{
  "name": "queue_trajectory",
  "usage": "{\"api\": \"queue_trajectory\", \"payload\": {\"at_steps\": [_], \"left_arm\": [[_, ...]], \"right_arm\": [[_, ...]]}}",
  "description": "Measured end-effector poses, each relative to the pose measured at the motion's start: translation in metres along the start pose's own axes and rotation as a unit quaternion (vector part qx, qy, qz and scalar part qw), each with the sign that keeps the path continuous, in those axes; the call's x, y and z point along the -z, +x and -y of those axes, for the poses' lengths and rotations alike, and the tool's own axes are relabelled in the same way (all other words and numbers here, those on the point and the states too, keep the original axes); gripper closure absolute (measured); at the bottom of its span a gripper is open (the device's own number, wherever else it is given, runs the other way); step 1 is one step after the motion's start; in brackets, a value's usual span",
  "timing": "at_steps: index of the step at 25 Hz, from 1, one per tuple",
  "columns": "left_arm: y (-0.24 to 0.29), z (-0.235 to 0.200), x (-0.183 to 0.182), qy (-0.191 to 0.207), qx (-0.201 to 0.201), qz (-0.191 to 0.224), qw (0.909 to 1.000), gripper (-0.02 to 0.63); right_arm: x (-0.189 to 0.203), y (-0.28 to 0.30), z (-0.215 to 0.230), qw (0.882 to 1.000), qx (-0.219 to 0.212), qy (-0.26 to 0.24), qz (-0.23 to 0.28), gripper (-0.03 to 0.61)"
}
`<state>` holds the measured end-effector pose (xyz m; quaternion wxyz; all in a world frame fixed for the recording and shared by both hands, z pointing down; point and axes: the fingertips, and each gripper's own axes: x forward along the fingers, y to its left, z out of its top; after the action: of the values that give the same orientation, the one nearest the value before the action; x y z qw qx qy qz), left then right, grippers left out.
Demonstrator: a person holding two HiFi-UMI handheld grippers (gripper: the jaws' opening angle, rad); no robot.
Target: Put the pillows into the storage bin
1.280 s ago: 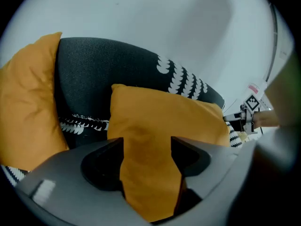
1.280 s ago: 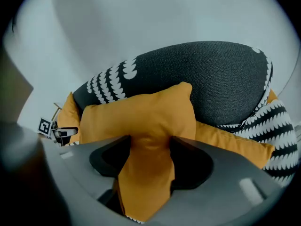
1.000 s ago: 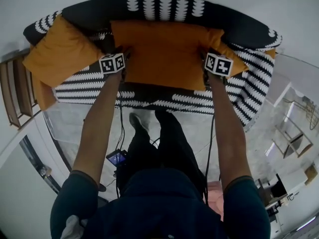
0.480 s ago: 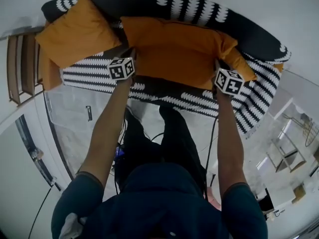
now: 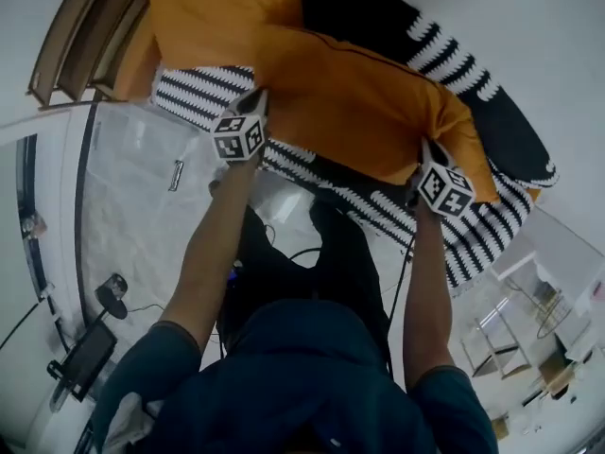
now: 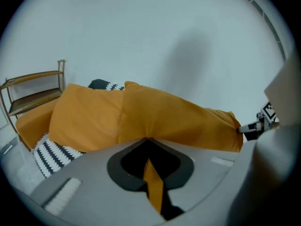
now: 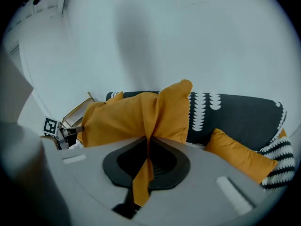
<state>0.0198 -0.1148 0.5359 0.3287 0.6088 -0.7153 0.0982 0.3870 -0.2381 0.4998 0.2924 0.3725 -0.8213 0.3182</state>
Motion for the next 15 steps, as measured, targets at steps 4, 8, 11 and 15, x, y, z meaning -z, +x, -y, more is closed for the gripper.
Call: {"api": "queue_trajectory", "payload": {"at_steps": [4, 8, 11, 15], "left_arm": [[-0.059, -0.073, -0.013, -0.012, -0.028, 0.03, 0.9991, 0.611], [-0.123, -0.173, -0.019, -0.025, -0.06, 0.047, 0.9968, 0.611], [-0.176, -0.259, -0.013, -0.045, -0.098, 0.061, 0.9923, 0.611], [-0.244, -0.364, 0.0, -0.073, -0.156, 0.076, 0.9822, 0.611]], "right_arm": [[-0.015, 0.01, -0.088, 0.999, -0.03, -0.032, 0.002, 0.56], [-0.014, 0.035, -0.201, 0.997, -0.061, -0.054, -0.001, 0.56], [-0.004, 0.064, -0.296, 0.993, -0.094, -0.076, -0.014, 0.56], [0.023, 0.106, -0.409, 0.985, -0.139, -0.096, -0.044, 0.56]]}}
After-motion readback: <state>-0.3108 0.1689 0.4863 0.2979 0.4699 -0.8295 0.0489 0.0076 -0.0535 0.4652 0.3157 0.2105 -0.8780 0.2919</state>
